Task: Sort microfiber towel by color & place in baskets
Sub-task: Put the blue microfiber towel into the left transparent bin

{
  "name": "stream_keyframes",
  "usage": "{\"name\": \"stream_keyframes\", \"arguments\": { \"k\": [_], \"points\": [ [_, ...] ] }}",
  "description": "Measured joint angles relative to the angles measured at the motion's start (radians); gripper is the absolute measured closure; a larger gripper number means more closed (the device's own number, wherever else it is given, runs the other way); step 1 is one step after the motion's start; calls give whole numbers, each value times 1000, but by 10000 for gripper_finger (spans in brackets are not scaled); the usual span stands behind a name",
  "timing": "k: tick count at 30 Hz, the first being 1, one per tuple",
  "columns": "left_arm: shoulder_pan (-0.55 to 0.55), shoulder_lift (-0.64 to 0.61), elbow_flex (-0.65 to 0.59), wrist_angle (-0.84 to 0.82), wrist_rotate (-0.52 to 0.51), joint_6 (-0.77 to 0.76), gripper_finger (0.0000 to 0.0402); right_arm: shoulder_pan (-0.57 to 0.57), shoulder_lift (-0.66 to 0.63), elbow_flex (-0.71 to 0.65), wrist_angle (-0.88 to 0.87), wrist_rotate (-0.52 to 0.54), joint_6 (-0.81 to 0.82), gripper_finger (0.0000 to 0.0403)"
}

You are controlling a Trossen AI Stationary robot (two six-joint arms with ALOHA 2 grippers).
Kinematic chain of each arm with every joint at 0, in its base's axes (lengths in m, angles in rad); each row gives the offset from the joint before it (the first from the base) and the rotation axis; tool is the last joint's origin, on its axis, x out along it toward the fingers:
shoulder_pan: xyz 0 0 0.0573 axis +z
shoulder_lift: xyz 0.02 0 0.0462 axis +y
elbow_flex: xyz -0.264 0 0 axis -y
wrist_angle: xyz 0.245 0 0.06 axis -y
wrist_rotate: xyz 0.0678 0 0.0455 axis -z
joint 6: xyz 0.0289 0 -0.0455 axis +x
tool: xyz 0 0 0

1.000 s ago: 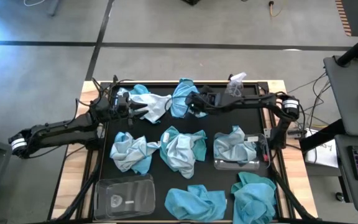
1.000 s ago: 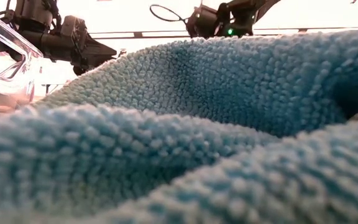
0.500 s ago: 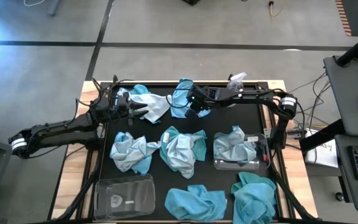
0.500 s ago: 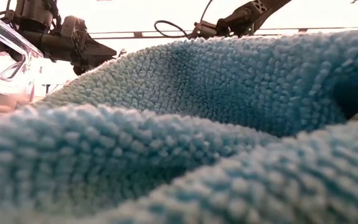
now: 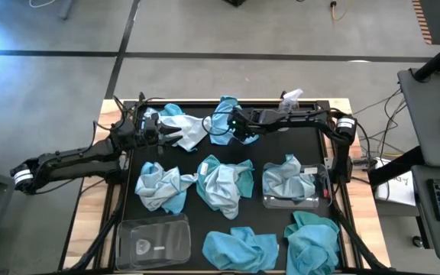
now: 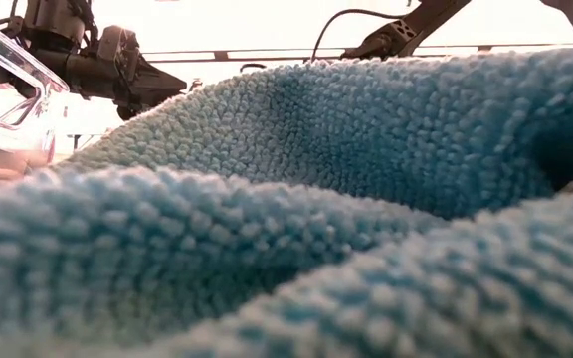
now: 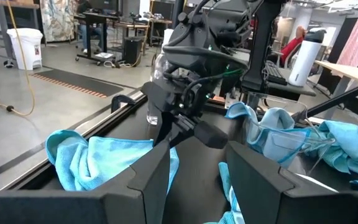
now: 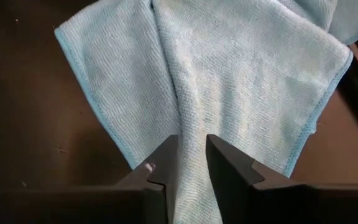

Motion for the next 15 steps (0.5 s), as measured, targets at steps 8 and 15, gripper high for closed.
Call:
{"name": "stream_keyframes", "arguments": {
  "k": [8, 15],
  "points": [
    [0, 0, 0, 0, 0, 0, 258, -1, -1, 1, -1, 0, -23, 266],
    [0, 0, 0, 0, 0, 0, 257, -9, -1, -1, -29, 0, -14, 244]
  ]
}}
